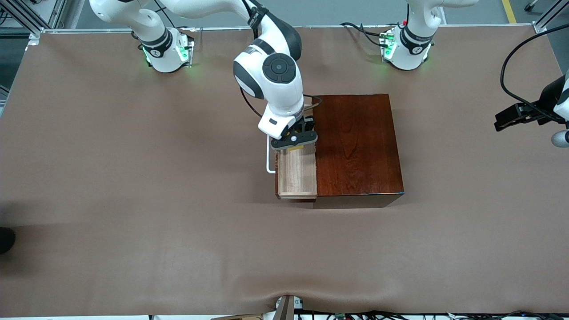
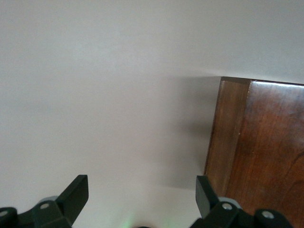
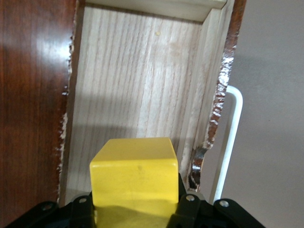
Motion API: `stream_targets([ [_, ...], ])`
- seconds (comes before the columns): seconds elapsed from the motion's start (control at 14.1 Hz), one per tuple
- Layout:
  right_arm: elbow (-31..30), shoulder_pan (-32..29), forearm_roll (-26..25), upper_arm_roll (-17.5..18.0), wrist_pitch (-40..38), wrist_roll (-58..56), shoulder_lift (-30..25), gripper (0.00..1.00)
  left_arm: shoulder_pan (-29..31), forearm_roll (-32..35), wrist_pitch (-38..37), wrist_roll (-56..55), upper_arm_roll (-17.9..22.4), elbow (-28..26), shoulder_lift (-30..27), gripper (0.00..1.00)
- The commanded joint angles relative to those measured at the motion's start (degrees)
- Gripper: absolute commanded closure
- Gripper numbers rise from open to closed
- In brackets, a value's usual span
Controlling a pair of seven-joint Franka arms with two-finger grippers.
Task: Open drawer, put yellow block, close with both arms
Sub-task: 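Lower the yellow cube into the open drawer with the right gripper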
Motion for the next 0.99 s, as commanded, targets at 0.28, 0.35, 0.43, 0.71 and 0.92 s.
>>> stream_targets([
  [0.28, 1.6, 0.1, 1.9, -0.1, -0.7, 1.0, 2.4, 1.0, 0.5, -1.1, -1.6, 1.0, -0.4, -1.5, -1.7, 0.0],
  [0.35, 1.6, 0.1, 1.9, -0.1, -0.7, 1.0, 2.5, 1.0, 0.5, -1.1, -1.6, 1.0, -0.4, -1.4, -1.7, 0.0],
  [0.43, 1.6, 0.2, 1.8, -0.1, -0.6, 1.0, 2.7, 1.0, 0.5, -1.1, -1.6, 1.1, -0.5, -1.3, -1.8, 0.0],
  [0.71, 1.7, 0.0, 1.6, -0.1, -0.5, 1.0, 3.1, 1.0, 0.5, -1.1, -1.6, 1.2, -0.3, -1.3, -1.7, 0.0],
  [0.92, 1.7, 0.2, 1.6, -0.1, 1.2, 1.0, 3.6, 1.0, 0.5, -1.1, -1.7, 1.1, -0.5, -1.3, -1.4, 0.0],
])
